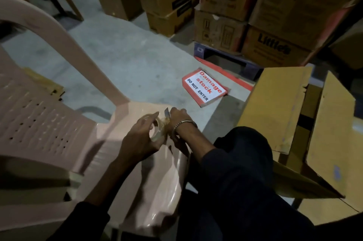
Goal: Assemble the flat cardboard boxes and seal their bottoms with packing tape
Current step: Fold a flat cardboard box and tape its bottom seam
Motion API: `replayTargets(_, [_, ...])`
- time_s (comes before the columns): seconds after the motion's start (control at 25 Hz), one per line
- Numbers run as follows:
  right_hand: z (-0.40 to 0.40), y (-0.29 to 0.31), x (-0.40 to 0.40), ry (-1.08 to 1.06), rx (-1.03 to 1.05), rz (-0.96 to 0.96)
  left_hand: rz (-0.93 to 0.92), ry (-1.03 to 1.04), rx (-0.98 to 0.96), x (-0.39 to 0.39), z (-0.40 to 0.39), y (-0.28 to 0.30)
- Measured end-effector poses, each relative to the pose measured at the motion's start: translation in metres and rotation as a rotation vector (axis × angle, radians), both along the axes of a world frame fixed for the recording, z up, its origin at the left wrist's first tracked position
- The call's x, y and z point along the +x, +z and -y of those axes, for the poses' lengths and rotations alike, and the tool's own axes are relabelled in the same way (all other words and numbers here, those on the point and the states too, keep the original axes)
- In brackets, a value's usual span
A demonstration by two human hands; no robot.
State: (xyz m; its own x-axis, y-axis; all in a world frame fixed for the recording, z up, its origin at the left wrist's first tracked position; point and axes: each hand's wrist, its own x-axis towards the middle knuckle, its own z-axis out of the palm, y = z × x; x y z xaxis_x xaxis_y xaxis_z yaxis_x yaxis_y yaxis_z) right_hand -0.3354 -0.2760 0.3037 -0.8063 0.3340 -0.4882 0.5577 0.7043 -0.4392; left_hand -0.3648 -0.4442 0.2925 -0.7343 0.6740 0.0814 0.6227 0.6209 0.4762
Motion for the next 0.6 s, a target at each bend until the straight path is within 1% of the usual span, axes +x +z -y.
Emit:
replayTargets(0.04, [0.000, -0.005, 0.000, -0.058, -0.008, -0.050, 0.008, 0.015, -0.026, -0.001, -0.004, -0.003])
replayTargets(0.12, [0.001, -0.013, -0.001, -0.169, 0.057, -0.185, 0.000, 0.049, -0.058, -0.001, -0.011, -0.004])
replayTargets(0.16, [0.004, -0.014, 0.000, -0.218, 0.079, -0.218, -0.021, 0.066, -0.061, -0.003, -0.015, -0.006])
replayTargets(0.28, [0.010, -0.016, -0.001, -0.300, 0.061, -0.217, -0.048, 0.123, -0.122, -0.010, -0.024, -0.010])
replayTargets(0.36, [0.008, -0.010, 0.000, -0.382, 0.005, -0.195, 0.007, 0.152, -0.216, -0.017, -0.033, -0.009])
replayTargets(0.44, [0.001, -0.007, 0.004, -0.457, -0.069, -0.143, 0.042, 0.179, -0.283, -0.020, -0.042, -0.007])
replayTargets(0.48, [-0.005, -0.006, 0.006, -0.483, -0.127, -0.120, 0.037, 0.197, -0.277, -0.020, -0.045, -0.006])
replayTargets(0.52, [-0.012, -0.002, 0.010, -0.520, -0.216, -0.102, 0.030, 0.222, -0.261, -0.019, -0.047, -0.003])
replayTargets(0.6, [-0.030, 0.009, 0.018, -0.609, -0.470, -0.132, 0.016, 0.247, -0.243, -0.012, -0.053, 0.004])
